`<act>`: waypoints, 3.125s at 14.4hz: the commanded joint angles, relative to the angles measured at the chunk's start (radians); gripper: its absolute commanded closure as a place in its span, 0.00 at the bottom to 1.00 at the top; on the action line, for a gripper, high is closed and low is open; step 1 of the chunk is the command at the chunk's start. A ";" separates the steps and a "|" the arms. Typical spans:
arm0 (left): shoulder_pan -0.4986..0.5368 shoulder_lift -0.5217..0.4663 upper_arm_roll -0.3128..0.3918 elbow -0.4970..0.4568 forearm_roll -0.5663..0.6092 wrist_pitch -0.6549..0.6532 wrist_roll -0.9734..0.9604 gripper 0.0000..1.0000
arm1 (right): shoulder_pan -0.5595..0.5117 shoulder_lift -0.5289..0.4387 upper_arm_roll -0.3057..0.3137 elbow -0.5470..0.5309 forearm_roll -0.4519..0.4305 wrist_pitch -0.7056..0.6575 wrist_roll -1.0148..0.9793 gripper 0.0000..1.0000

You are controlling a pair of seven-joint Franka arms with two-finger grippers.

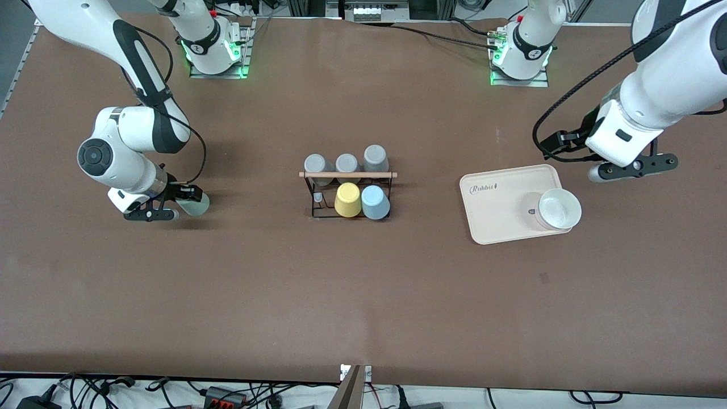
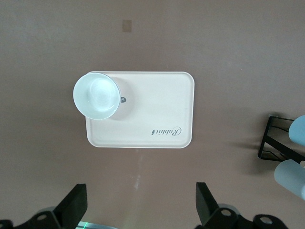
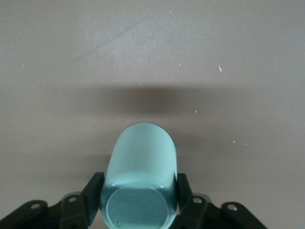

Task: Hang scattered cups on rack with three cups
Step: 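Grasp the mint cup with the right gripper and lift it, then hang the mint cup on the rack peg beside the yellow cup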

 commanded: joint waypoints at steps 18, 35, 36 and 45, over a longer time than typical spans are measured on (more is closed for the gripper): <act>0.001 -0.015 -0.007 -0.008 0.003 0.013 -0.013 0.00 | 0.473 0.189 0.006 0.803 0.012 -0.559 0.509 0.70; 0.003 -0.012 -0.007 -0.005 -0.005 0.013 -0.010 0.00 | 0.549 0.314 0.003 0.846 0.101 -0.536 0.635 0.70; 0.004 -0.012 -0.007 -0.005 -0.007 0.013 -0.010 0.00 | 0.551 0.321 0.003 0.846 0.103 -0.528 0.636 0.70; 0.004 -0.010 -0.006 -0.005 -0.007 0.013 -0.010 0.00 | 0.542 0.345 -0.007 0.901 0.105 -0.520 0.692 0.00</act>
